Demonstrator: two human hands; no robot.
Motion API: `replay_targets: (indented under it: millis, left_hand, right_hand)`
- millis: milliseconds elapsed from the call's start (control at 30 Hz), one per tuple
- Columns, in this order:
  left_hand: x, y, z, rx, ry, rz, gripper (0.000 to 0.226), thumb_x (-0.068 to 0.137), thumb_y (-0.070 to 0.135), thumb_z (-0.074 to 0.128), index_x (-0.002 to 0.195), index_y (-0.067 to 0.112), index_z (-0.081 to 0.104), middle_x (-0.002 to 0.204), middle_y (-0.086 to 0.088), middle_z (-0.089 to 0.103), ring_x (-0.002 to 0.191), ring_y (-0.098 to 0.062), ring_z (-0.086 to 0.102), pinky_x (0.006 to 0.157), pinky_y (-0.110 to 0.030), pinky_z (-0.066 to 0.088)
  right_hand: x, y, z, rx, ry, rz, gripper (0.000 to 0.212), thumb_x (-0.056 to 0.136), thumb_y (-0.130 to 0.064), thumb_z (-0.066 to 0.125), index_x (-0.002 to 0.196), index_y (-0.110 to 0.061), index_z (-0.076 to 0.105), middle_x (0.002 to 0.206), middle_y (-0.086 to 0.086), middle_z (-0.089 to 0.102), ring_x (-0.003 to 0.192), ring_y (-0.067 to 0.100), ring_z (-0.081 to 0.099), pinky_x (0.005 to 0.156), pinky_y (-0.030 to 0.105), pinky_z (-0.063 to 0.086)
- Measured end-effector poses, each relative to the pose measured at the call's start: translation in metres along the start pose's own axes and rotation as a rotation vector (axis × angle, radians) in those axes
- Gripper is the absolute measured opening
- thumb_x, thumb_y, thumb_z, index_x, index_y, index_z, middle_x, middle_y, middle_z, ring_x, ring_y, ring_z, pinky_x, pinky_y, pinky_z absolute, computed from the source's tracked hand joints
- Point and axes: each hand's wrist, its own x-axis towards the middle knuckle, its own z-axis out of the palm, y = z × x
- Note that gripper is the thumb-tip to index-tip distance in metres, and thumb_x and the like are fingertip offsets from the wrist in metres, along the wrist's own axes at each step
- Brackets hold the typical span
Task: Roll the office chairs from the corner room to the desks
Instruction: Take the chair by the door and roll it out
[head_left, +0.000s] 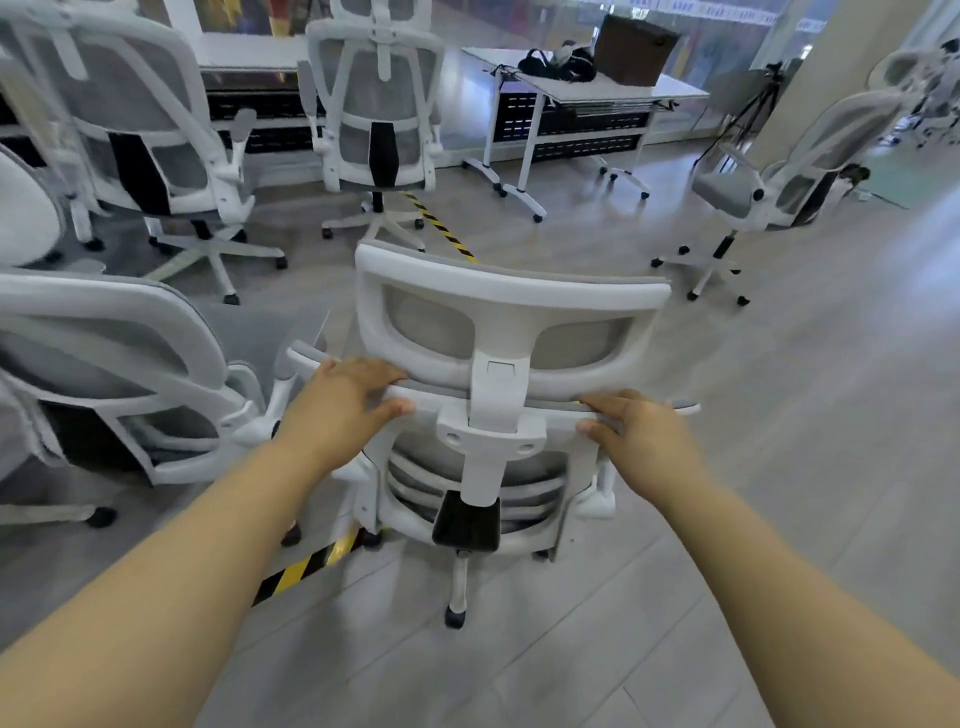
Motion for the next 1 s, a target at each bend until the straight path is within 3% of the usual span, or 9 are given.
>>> replay_targets:
  millis: [233,367,600,767,1000]
  left_hand:
    - [0.096,-0.002,0.001,0.037,0.039,-0.071,0.040,0.091,0.036,0.055,0.128,0.022,0.055,0.139,0.002,0.049,0.129,-0.018,0.037,0.112,-0.037,0.018]
    - [0.150,-0.015,0.002,0.019,0.053,-0.099,0.040,0.090,0.037,0.055,0.128,0.025,0.055,0.137,0.001,0.051,0.127,-0.018,0.037,0.115,-0.042,0.019]
    - [0.253,-0.044,-0.001,0.023,0.089,-0.102,0.038,0.090,0.039,0.055,0.127,0.029,0.055,0.136,0.005,0.052,0.130,-0.014,0.037,0.118,-0.040,0.002]
    - [0.321,-0.061,-0.007,0.049,0.081,-0.130,0.040,0.090,0.040,0.054,0.129,0.030,0.053,0.139,0.004,0.050,0.132,-0.014,0.034,0.118,-0.044,0.006]
    - [0.399,-0.079,-0.010,0.056,0.073,-0.162,0.042,0.091,0.039,0.054,0.130,0.026,0.053,0.140,0.001,0.049,0.134,-0.016,0.035,0.118,-0.048,0.006]
  right_hand:
    - [0.115,0.006,-0.008,0.019,-0.022,-0.044,0.033,0.090,-0.035,0.059,0.122,-0.026,0.062,0.129,-0.002,0.057,0.117,0.023,0.052,0.109,0.048,0.031]
    - [0.178,0.007,-0.010,0.061,-0.037,-0.069,0.033,0.089,-0.033,0.061,0.121,-0.025,0.063,0.128,0.000,0.059,0.118,0.022,0.052,0.109,0.048,0.031]
    - [0.295,-0.002,-0.011,0.079,-0.066,-0.073,0.033,0.090,-0.032,0.061,0.122,-0.027,0.062,0.131,-0.004,0.057,0.121,0.020,0.050,0.111,0.050,0.027]
    - [0.374,-0.008,-0.007,0.127,-0.103,-0.071,0.035,0.089,-0.036,0.061,0.123,-0.028,0.061,0.134,-0.004,0.055,0.121,0.024,0.050,0.105,0.056,0.036]
    - [0.465,-0.009,-0.005,0.009,-0.136,-0.075,0.038,0.091,-0.044,0.053,0.128,-0.036,0.055,0.139,-0.007,0.049,0.134,0.032,0.035,0.104,0.046,0.039]
